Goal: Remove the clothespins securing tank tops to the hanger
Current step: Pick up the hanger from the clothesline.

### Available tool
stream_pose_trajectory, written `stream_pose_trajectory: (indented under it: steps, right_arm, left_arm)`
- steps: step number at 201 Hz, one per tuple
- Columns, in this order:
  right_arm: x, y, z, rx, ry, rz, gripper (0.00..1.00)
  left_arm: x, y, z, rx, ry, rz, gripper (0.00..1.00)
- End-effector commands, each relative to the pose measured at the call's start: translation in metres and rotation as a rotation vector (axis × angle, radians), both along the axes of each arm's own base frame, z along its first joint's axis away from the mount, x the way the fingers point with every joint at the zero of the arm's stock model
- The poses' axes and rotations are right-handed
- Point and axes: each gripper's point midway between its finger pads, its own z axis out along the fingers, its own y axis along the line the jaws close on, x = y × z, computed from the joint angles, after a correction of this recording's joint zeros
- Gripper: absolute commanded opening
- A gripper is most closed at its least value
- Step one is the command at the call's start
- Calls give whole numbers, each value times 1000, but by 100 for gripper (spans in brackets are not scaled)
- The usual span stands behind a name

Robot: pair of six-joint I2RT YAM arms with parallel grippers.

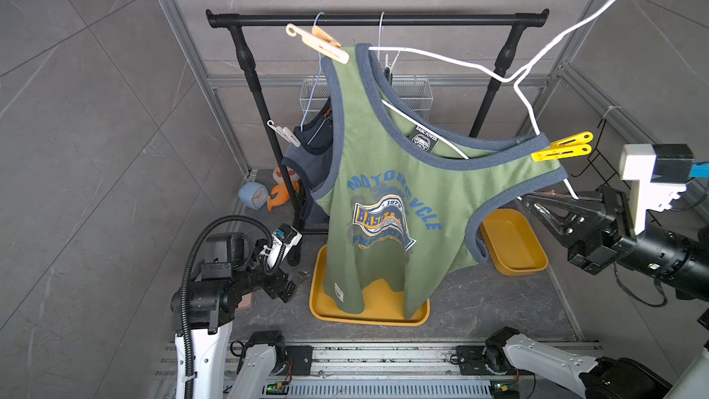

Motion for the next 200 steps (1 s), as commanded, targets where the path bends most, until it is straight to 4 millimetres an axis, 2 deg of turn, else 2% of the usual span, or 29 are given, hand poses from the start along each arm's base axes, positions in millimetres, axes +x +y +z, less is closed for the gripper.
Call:
stream_pose_trajectory:
  steps: [1, 47, 96, 128, 151, 175, 200]
  right_arm:
    - [-8, 7, 22, 66, -84, 72, 0]
    - [5, 16, -10, 26, -31, 80, 0]
    - [31, 27, -63, -58, 77, 67, 0]
    - [35, 37, -101, -109, 156, 111, 0]
    - [34, 43, -126, -134, 210, 154, 0]
    - [36, 48, -150, -153, 264, 186, 0]
    - [42, 56, -173, -184, 324, 220, 0]
  left_arm:
    - [-15, -7, 11, -16, -20, -59, 99]
    - [-40, -16, 24, -39, -33, -124, 96]
    - [-77, -31, 47, -110, -35, -220, 89]
    - [-92, -35, 62, -132, -63, -247, 89]
    - [-94, -39, 80, -170, -89, -250, 90]
    - [-92, -44, 109, -231, -143, -251, 90]
    - [-75, -45, 135, -274, -209, -221, 90]
